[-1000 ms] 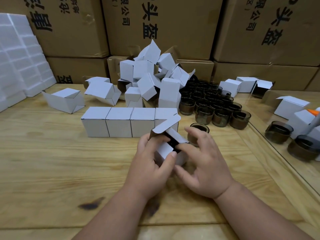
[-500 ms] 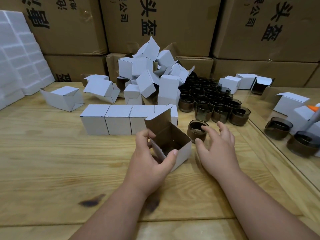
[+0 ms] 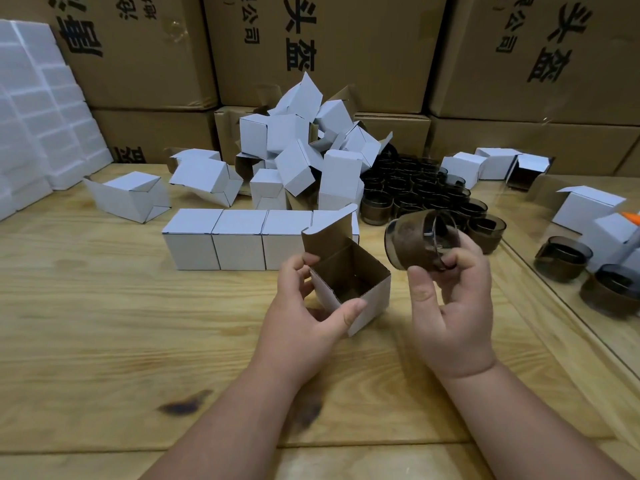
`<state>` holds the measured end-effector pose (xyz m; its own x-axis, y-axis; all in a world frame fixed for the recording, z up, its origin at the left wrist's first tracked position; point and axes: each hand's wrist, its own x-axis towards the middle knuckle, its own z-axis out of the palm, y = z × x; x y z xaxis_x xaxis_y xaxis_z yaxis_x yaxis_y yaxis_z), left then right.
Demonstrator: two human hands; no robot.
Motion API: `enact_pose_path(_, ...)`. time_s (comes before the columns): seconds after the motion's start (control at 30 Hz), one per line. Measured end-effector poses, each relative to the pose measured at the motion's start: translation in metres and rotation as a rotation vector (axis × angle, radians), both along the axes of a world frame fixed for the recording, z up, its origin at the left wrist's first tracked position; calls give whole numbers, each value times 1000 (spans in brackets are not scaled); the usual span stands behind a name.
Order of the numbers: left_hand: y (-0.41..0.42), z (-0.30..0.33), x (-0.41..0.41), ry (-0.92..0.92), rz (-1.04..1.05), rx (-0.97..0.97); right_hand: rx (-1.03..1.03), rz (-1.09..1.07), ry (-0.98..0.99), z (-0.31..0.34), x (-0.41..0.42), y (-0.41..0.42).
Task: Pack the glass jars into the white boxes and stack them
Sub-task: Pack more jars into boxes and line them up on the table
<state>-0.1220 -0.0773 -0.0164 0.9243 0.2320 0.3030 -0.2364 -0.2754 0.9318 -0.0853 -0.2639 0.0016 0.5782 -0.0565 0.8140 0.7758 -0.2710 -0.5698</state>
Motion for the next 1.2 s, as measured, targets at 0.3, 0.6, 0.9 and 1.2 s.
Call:
enact_pose_path(0.3, 0, 2, 0, -6, -29, 42, -281, 207, -84, -1, -20, 26)
enact_pose_path(0.6, -3, -1, 1, -48, -21, -14, -172, 27, -22, -4, -12, 17)
enact_pose_path(0.9, -1, 0, -2, -51, -62, 32, -250, -96, 23, -7, -5, 14)
enact_pose_path(1.2, -3, 3, -3, -69, -75, 20, -390, -7, 182, -7, -5, 10)
